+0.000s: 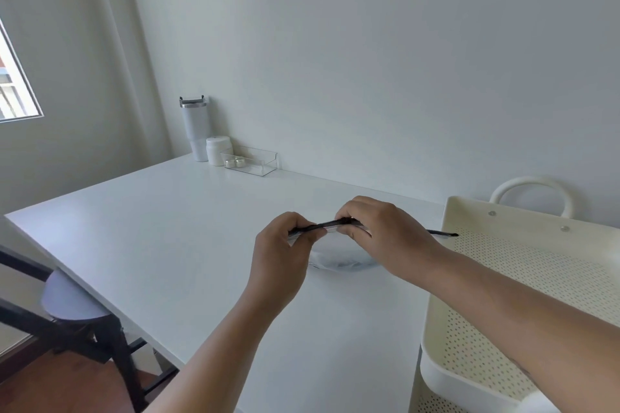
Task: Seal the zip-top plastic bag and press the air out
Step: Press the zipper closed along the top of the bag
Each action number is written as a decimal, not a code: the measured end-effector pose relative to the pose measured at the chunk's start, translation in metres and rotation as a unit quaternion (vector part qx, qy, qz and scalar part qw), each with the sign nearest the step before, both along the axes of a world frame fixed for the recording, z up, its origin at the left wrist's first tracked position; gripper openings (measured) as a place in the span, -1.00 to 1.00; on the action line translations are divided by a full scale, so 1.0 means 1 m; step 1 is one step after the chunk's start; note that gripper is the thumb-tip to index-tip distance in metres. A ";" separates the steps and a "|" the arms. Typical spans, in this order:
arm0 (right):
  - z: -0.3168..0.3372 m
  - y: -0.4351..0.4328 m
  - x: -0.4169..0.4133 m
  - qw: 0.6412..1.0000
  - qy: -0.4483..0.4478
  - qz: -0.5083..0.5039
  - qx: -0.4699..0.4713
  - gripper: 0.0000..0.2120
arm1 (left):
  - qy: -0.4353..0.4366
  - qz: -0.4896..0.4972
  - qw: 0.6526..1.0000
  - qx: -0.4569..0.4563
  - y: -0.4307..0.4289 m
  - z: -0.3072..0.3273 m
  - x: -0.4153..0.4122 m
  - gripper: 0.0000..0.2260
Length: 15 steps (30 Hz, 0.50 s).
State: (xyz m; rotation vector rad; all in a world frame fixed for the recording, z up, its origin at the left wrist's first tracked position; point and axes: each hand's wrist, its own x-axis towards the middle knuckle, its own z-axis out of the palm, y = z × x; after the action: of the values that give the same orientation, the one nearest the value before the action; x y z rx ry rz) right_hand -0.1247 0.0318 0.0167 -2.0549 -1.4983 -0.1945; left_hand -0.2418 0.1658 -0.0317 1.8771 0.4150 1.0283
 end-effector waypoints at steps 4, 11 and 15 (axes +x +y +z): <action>0.002 0.001 0.003 1.000 0.021 0.000 0.002 -0.89 | 0.007 -0.025 1.000 -0.019 0.006 0.001 -0.005 -0.91; -0.002 0.004 0.006 0.999 0.033 0.000 0.007 -0.90 | -0.004 -0.082 0.993 -0.087 0.015 -0.005 -0.019 -0.88; -0.003 0.004 0.008 0.999 0.048 0.005 0.021 -0.94 | -0.003 -0.067 0.997 -0.031 0.010 -0.009 -0.024 -0.89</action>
State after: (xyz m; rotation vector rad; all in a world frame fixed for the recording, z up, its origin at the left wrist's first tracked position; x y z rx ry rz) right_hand -0.1166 0.0356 0.0135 -1.9937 -1.4346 -0.1203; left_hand -0.2659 0.1760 -0.0408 1.8208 0.3096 0.9224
